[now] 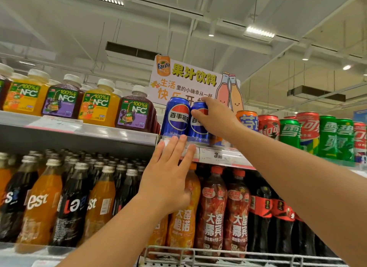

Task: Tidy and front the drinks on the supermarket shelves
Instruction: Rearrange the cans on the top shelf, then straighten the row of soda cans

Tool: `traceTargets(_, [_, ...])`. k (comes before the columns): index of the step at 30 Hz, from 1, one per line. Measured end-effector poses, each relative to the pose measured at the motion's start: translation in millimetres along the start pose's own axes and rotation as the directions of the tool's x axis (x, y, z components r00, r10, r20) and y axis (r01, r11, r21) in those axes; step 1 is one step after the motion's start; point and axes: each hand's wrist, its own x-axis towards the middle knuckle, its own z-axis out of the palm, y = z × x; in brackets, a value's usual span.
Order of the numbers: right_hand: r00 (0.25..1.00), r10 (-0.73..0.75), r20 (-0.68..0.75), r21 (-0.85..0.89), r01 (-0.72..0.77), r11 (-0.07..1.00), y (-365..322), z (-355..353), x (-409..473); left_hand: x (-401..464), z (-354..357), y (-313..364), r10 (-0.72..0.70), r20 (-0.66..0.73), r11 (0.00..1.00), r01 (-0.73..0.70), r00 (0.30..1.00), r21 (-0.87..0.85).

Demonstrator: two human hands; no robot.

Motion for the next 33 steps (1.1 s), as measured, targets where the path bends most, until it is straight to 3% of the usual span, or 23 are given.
traceTargets(8, [0.964, -0.178, -0.197, 0.03, 0.188, 0.982, 43.7, -3.3, -105.6, 2.1, -0.9, 10.8, -0.054, -0.013, 0.997, 0.055, 0.998, 0.054])
traceTargets(13, [0.985, -0.011, -0.17, -0.115, -0.009, 0.993, 139.0, -34.8, -187.7, 12.0, 7.6, 33.5, -0.136, -0.152, 0.988, 0.146, 0.979, 0.057])
traceTargets(18, [0.965, 0.259, -0.05, -0.21, -0.264, 0.942, 215.0, -83.9, -203.2, 20.6, -4.9, 60.7, -0.268, 0.008, 0.938, 0.259, 0.963, 0.23])
traceTargets(21, [0.954, 0.298, -0.01, -0.288, -0.288, 0.913, 240.6, -91.3, -193.6, 27.4, -7.5, 84.8, -0.09, 0.045, 0.964, 0.076, 0.995, 0.255])
traceTargets(24, [0.969, 0.248, -0.002, -0.279, -0.239, 0.93, 257.6, -86.2, -194.5, 39.7, -9.4, 132.4, 0.045, 0.062, 0.983, -0.055, 0.997, 0.173])
traceTargets(29, [0.998, 0.01, -0.069, -0.363, -0.035, 0.931, 289.2, -79.2, -206.5, 70.6, 1.7, 215.6, 0.131, 0.134, 0.981, -0.148, 0.982, 0.128])
traceTargets(33, [0.993, -0.07, -0.097, -0.315, 0.036, 0.948, 300.4, -75.7, -204.3, 93.2, 12.1, 261.4, 0.102, 0.185, 0.981, -0.13, 0.977, 0.145])
